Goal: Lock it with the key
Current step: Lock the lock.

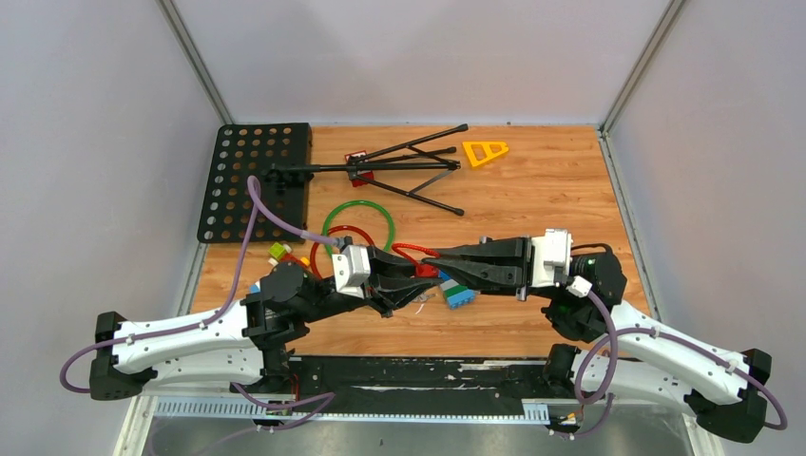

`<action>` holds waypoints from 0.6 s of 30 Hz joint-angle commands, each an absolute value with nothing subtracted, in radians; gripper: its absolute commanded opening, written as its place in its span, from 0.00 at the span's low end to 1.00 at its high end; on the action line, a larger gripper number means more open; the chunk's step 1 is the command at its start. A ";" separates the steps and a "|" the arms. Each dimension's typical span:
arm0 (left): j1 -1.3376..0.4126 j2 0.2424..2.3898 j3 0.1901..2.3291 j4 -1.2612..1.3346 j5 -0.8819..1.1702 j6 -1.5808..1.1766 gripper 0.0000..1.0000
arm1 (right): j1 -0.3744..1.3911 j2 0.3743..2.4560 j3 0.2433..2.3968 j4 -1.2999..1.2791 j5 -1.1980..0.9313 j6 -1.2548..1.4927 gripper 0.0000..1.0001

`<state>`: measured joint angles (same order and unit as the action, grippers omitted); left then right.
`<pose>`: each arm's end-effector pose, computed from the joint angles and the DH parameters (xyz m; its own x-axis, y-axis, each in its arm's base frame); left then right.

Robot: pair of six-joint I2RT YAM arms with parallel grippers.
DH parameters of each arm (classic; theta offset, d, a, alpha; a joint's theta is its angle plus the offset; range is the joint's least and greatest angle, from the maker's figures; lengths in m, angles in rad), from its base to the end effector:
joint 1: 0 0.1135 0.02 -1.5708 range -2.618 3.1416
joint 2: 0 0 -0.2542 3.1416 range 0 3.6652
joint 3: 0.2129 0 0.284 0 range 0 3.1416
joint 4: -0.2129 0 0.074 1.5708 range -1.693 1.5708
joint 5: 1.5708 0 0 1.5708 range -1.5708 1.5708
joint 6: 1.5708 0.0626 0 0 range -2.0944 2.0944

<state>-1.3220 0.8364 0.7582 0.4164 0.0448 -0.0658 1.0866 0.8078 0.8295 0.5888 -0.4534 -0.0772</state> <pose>0.0613 -0.2526 0.3856 0.0172 -0.3344 -0.9423 0.9819 0.1834 -0.0472 0.0815 0.2139 0.4379 0.3403 0.4981 -0.7976 -0.9392 0.1397 -0.3135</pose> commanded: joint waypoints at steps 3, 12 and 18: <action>-1.327 0.831 0.781 0.475 0.067 -0.077 0.00 | 1.095 0.807 0.796 0.566 -0.434 -0.077 0.00; -1.327 0.821 0.766 0.497 0.043 -0.078 0.00 | 1.095 0.791 0.776 0.565 -0.428 -0.075 0.00; -1.327 0.820 0.766 0.501 0.032 -0.080 0.00 | 1.095 0.797 0.772 0.572 -0.441 -0.060 0.00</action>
